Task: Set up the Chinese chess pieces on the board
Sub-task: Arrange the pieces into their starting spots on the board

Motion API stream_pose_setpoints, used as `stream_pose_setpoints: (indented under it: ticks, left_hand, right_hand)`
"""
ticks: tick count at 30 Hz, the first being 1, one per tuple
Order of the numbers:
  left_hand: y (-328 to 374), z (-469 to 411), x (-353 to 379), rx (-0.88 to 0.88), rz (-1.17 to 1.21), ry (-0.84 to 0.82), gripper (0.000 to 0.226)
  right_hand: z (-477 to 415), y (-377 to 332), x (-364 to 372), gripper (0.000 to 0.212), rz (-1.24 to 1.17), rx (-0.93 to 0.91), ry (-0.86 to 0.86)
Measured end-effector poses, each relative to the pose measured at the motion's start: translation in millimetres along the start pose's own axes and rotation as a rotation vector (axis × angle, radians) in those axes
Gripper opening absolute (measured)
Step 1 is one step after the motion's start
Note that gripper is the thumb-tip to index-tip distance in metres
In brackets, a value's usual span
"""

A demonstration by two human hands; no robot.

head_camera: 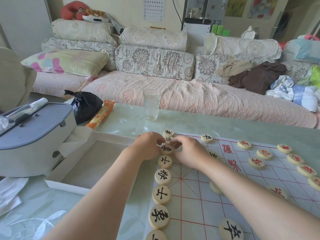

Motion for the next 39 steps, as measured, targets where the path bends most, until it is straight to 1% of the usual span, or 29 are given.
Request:
stream_pose_setpoints:
  ticks: [3, 6, 11, 16, 18, 20, 23, 24, 26, 30, 33, 39]
  left_hand:
    - [0, -4, -5, -0.016, 0.031, 0.052, 0.04]
    - [2, -12, -8, -0.04, 0.026, 0.089, 0.037]
    - [0, -29, -2, -0.063, 0.01, 0.023, 0.037]
    - [-6, -36, -2, -0.067, 0.027, 0.034, 0.035]
    - [-8, -35, -2, -0.07, 0.037, 0.056, 0.034]
    - [-9, -33, -2, -0.057, 0.026, 0.067, 0.038]
    - [-9, -31, -2, -0.044, -0.004, 0.032, 0.051]
    - [-9, -31, -2, -0.046, -0.023, 0.021, 0.052]
    - [-10, -31, -3, -0.05, -0.041, 0.026, 0.049]
    - [-7, -27, -7, -0.072, -0.031, 0.077, 0.035]
    - [-5, -27, -4, -0.016, 0.058, 0.077, 0.043]
    - [0, -28, -1, -0.005, 0.087, 0.076, 0.042]
  right_hand:
    - [-7, 5, -11, 0.03, 0.017, 0.022, 0.07]
    - [-19, 9, -20, 0.023, 0.042, 0.044, 0.079]
    - [-39, 6, -23, 0.024, 0.055, 0.055, -0.004]
    - [-52, 3, -22, 0.021, 0.059, 0.042, -0.043]
    - [-54, 2, -22, 0.025, 0.071, 0.041, -0.037]
    - [-53, 1, -22, 0.028, 0.086, 0.056, 0.002]
    - [-49, 3, -21, 0.02, 0.052, 0.089, 0.044]
    - [-49, 4, -20, 0.021, 0.03, 0.098, 0.037]
    - [-49, 5, -17, 0.023, -0.002, 0.11, 0.021]
    - [-51, 5, -18, 0.015, -0.005, 0.119, 0.042]
    - [-52, 5, -17, 0.013, -0.014, 0.126, 0.04]
    - [-53, 8, -14, 0.015, -0.054, 0.111, 0.005]
Point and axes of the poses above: each hand's wrist, its own z-axis away from the middle knuckle, its own x-axis out of the palm, y = z × x, the point moved 3 cm from there along -z, towards the middle knuckle, and after that the axes turned 15 degrees about -y, right-handed, at the moved point
